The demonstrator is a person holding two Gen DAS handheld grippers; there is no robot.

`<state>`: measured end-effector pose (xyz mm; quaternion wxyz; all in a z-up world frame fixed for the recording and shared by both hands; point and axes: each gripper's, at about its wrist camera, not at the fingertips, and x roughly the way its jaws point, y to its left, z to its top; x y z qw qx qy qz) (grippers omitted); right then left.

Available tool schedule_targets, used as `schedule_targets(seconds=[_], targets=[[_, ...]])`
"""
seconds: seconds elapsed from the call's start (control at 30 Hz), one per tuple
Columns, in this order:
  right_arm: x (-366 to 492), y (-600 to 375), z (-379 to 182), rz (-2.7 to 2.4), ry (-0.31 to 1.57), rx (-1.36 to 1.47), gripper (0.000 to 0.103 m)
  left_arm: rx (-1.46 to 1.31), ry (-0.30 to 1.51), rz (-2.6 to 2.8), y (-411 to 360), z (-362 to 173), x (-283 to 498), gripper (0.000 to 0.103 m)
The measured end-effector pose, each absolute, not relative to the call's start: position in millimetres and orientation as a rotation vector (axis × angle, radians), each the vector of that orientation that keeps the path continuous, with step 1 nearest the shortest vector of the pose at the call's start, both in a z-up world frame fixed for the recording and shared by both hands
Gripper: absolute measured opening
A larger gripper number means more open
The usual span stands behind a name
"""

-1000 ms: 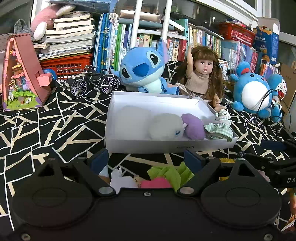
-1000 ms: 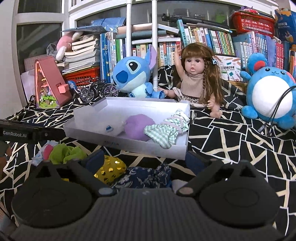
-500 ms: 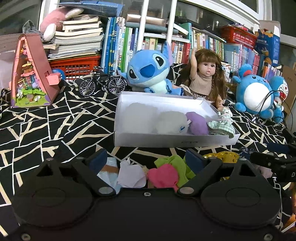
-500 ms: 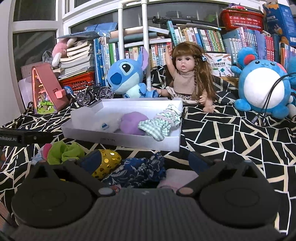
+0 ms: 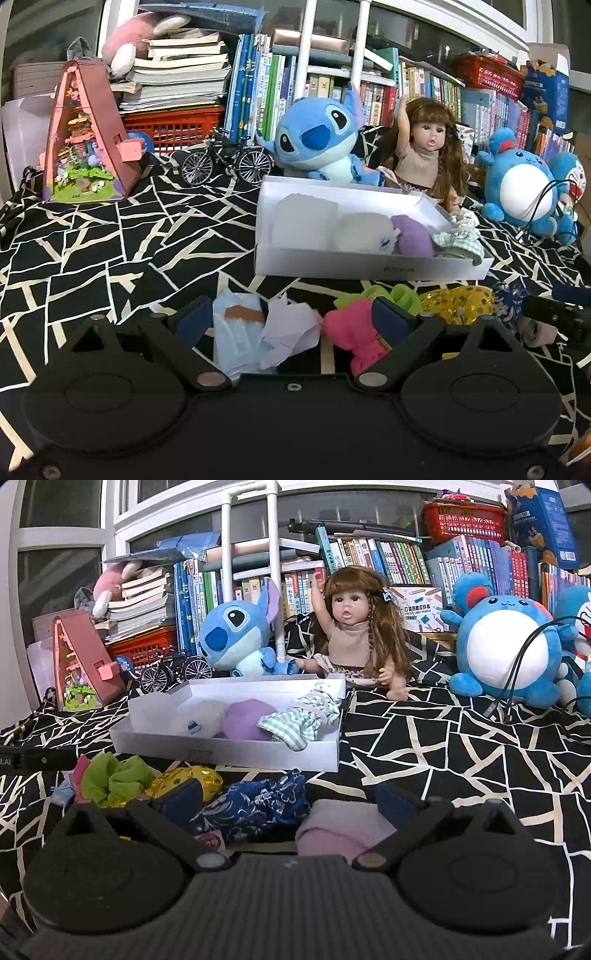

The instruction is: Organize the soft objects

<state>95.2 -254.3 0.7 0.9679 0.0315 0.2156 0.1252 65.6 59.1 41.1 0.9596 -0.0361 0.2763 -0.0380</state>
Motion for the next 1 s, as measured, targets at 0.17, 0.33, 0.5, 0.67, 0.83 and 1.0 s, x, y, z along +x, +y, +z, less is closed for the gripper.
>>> schedule_targets(seconds=[0.17,0.33,0.5,0.67,0.83,1.0], targets=[[91.1,-250.4,-1.3,0.244,0.428,0.028,0.103,-0.07,0.57,-0.059,62.2,35.9,62.8,0.092],[89.5,-251.5,-3.2,0.232,0.426,0.014,0.103,-0.084,0.593,-0.032,70.2,29.2,60.4,0.092],[87.6,-253.0,-6.6,0.211,0.432,-0.001,0.103,-0.091,0.617,-0.007,79.5,22.5,58.4,0.092],[85.8,-257.1,-10.9,0.194,0.449,0.008,0.103,-0.11,0.627,0.006,86.3,19.2,55.8,0.087],[84.9,-262.6,-15.7,0.175,0.47,0.029,0.103,-0.118,0.63,0.023,91.8,17.6,53.6,0.081],[84.3,-265.0,-19.3,0.171,0.487,0.036,0.103,-0.126,0.655,0.021,96.5,14.9,51.8,0.07]])
